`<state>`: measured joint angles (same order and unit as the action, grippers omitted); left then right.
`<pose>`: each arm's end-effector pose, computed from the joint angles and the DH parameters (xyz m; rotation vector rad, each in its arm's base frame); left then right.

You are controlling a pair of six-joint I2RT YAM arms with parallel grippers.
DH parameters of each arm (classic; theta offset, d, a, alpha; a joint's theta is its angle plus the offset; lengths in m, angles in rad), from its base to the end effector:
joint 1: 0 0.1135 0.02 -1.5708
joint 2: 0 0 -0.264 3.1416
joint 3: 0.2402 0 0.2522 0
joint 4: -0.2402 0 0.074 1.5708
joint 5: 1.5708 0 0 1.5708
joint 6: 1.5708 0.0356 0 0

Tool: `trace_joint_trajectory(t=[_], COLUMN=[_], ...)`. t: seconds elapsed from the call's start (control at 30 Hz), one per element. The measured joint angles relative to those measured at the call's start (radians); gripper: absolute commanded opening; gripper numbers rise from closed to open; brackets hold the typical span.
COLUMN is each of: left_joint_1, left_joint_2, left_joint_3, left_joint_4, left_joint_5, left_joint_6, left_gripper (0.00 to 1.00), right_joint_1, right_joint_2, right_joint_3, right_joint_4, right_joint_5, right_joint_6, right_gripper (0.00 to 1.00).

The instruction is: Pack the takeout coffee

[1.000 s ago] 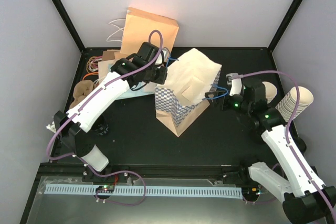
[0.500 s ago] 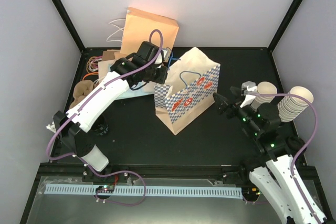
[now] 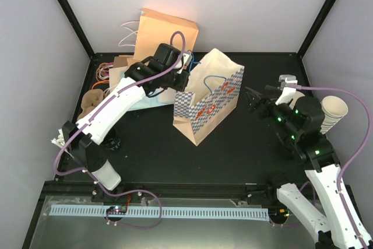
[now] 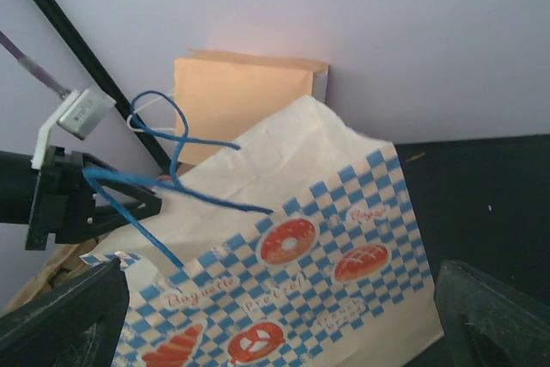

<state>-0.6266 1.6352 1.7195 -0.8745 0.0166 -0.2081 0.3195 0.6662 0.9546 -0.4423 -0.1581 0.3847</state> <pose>0.2857 -0.2076 0.3795 0.5069 2.3475 -0.4187 0.1293 0.0487 0.3871 -0.0621 1.7665 0.6522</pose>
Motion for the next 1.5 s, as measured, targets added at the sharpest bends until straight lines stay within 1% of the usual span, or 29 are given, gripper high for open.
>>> trace_joint_trajectory(t=[0.03,0.07,0.2,0.33,0.43,0.5,0.63,0.67,0.73,0.83,0.93,1.0,1.13,1.27,1.37,1.5], left_joint_1=[0.0,0.0,0.0,0.0,0.0,0.0,0.01,0.025,0.088,0.212,0.333,0.385,0.438,0.505,0.583,0.631], left_joint_2=[0.003,0.007,0.006,-0.07,-0.201,-0.334,-0.545,-0.587,-0.652,-0.679,-0.653,-0.609,-0.489,-0.357,-0.216,-0.057], left_joint_3=[0.004,0.012,0.063,0.065,0.005,-0.065,-0.135,-0.15,-0.182,-0.256,-0.36,-0.401,-0.415,-0.408,-0.364,-0.299], left_joint_4=[0.0,-0.005,-0.057,-0.108,-0.122,-0.128,-0.143,-0.148,-0.164,-0.175,-0.181,-0.183,-0.185,-0.179,-0.18,-0.171], left_joint_5=[0.001,0.0,-0.023,-0.078,-0.114,-0.13,-0.174,-0.187,-0.21,-0.223,-0.238,-0.262,-0.355,-0.434,-0.442,-0.465], left_joint_6=[0.008,0.011,0.012,0.008,0.004,-0.006,-0.037,-0.047,-0.067,-0.093,-0.108,-0.106,-0.087,-0.048,-0.026,-0.01], left_gripper=[0.91,0.98,0.99,0.99,0.99,0.99,0.98,0.97,0.96,0.95,0.95,0.95,0.98,0.97,0.92,0.73], right_joint_1=[0.0,0.0,0.0,0.0,0.0,0.0,0.0,0.0,0.0,0.0,0.0,0.0,0.0,0.0,0.0,0.0], right_joint_2=[0.011,0.017,0.027,0.035,0.045,0.046,0.024,0.01,-0.013,-0.033,-0.026,-0.013,0.006,0.008,0.001,-0.017], right_joint_3=[0.01,0.012,0.014,0.035,0.061,0.066,0.052,0.041,0.023,0.007,0.002,0.002,-0.002,-0.007,-0.008,-0.01], right_joint_4=[-0.016,-0.026,-0.071,-0.117,-0.142,-0.144,-0.139,-0.129,-0.116,-0.093,-0.076,-0.067,-0.047,-0.042,-0.039,-0.039], right_joint_5=[0.0,0.0,0.011,0.053,0.095,0.11,0.111,0.109,0.104,0.093,0.077,0.059,0.011,-0.042,-0.077,-0.102], right_joint_6=[0.003,0.008,0.036,0.095,0.134,0.145,0.139,0.135,0.126,0.113,0.111,0.111,0.12,0.138,0.145,0.145], right_gripper=[1.0,1.0,1.0,1.0,1.0,1.0,1.0,1.0,1.0,1.0,1.0,1.0,1.0,1.0,1.0,1.0])
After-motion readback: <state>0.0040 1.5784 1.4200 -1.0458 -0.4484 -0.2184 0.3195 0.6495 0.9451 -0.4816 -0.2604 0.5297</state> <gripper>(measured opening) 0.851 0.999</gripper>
